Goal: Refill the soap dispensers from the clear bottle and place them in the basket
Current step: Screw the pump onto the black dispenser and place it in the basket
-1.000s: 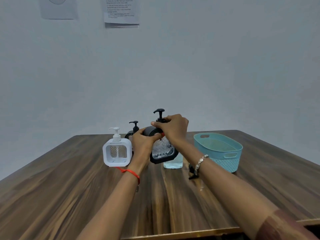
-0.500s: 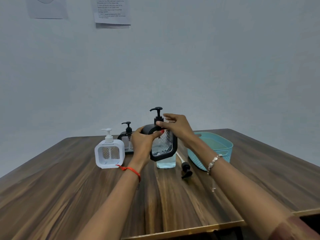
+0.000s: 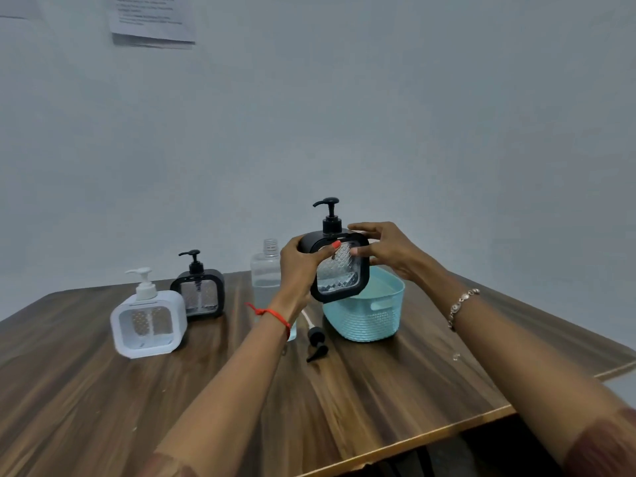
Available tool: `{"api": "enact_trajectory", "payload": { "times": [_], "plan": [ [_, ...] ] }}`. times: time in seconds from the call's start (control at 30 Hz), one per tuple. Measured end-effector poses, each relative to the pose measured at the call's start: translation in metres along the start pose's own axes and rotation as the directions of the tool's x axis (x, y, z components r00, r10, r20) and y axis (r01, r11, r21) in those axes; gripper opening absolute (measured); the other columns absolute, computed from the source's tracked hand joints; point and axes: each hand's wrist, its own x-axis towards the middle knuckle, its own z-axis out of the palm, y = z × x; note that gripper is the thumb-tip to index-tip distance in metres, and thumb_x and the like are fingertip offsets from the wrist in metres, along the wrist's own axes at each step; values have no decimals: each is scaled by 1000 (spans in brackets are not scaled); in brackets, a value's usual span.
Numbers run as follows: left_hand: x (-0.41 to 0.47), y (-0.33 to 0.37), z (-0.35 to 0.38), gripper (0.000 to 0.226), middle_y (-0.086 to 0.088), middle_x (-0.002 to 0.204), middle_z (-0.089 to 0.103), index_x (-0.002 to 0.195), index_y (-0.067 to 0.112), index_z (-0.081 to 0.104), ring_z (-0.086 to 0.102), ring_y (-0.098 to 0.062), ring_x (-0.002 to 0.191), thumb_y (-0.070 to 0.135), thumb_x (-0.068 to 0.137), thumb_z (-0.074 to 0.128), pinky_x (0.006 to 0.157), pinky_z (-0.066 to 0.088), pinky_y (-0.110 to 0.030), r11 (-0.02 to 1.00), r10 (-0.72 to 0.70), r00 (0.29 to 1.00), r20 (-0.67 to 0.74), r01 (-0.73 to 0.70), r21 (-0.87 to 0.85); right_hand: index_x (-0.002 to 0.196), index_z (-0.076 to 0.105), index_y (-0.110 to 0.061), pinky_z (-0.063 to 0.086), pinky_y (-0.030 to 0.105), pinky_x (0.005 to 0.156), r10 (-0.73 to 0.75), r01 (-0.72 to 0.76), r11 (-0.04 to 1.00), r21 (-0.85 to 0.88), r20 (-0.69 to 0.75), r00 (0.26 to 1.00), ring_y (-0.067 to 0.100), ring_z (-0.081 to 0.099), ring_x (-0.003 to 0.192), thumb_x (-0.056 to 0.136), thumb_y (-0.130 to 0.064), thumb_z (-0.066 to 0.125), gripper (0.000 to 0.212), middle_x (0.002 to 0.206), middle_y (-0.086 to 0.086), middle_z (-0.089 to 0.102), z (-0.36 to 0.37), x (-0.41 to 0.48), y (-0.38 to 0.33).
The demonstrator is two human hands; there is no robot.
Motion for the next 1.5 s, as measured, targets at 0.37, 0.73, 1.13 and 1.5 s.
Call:
{"api": "enact_trajectory", "payload": {
  "times": [0.37, 0.73, 1.13, 1.5],
  "plan": [
    [29, -32, 58, 33, -2, 97, 56, 108, 10, 45, 57, -9, 84, 15, 84, 67, 58, 48, -9, 997, -2, 988, 154, -10, 72, 127, 53, -3, 47, 43, 100, -36, 24, 996, -86, -139, 990, 26, 57, 114, 79, 10, 63, 51, 128, 16, 58, -44, 18, 34],
    [32, -69, 54, 31, -12, 112, 52, 109, 10, 41, 56, -17, 97, 17, 88, 63, 81, 49, -25, 970, -80, 965, 250, 18, 242, 122, 57, -1, 44, 34, 102, -45, 18, 986, -163, -164, 985, 22, 53, 120, 78, 8, 65, 45, 129, 14, 57, -38, 25, 81],
    [29, -77, 52, 25, -8, 84, 57, 96, -3, 61, 51, -16, 75, 14, 80, 70, 66, 40, -23, 822, -176, 923, 342, -53, 566, 112, 61, 5, 45, 25, 88, -81, 5, 879, -476, -140, 987, 21, 61, 107, 77, 5, 66, 36, 119, 19, 63, -36, 18, 112],
    [26, -77, 53, 35, 1, 54, 40, 55, 12, 43, 33, -8, 48, 14, 83, 64, 41, 31, -11, 664, -153, 896, 416, -218, 715, 105, 68, 0, 45, 27, 58, -52, 15, 799, -602, -45, 998, 17, 59, 64, 79, 2, 62, 27, 90, 22, 72, -37, 11, 106]
  ]
}}
